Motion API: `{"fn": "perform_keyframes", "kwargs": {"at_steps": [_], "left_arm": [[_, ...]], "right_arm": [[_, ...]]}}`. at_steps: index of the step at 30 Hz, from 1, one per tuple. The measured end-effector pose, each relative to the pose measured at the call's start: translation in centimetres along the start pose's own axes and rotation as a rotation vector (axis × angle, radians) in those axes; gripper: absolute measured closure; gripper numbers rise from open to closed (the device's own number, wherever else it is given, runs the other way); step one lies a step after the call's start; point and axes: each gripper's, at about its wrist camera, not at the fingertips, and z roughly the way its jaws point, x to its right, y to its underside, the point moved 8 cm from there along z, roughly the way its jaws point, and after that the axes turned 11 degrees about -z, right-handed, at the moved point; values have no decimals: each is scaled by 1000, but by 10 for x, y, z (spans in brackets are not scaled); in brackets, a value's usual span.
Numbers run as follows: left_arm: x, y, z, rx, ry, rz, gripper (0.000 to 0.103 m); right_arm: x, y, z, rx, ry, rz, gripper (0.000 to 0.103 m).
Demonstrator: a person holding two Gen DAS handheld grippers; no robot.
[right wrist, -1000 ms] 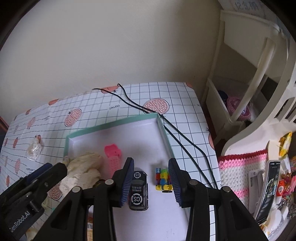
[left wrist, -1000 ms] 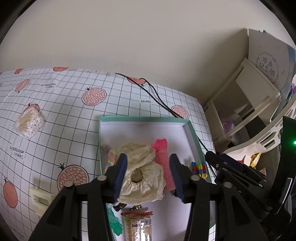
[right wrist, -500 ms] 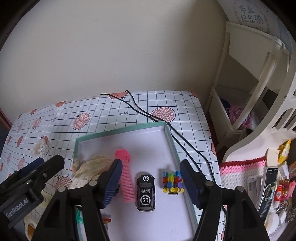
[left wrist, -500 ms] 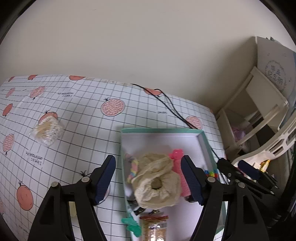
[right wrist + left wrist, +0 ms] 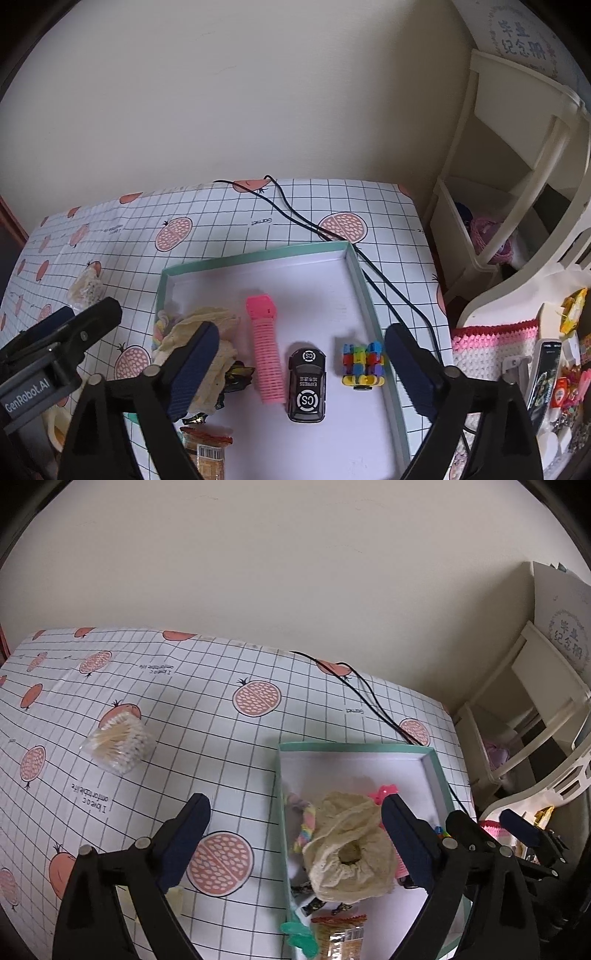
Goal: Organize objects
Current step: 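Lower the block toy and lace cloth into the tray and open both tools, then move both tools back toward the cotton swab bag and cream hair clip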
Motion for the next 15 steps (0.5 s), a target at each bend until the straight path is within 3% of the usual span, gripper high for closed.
{"fn": "perform_keyframes", "kwargs": {"at_steps": [5, 15], "left_arm": [[-11, -4, 1, -4, -18, -4, 9], [-41, -16, 0, -27, -28, -18, 9]], "right_arm": [[-7, -1, 3, -2, -3, -13, 0], [-30, -5, 8, -8, -15, -31, 0]]}}
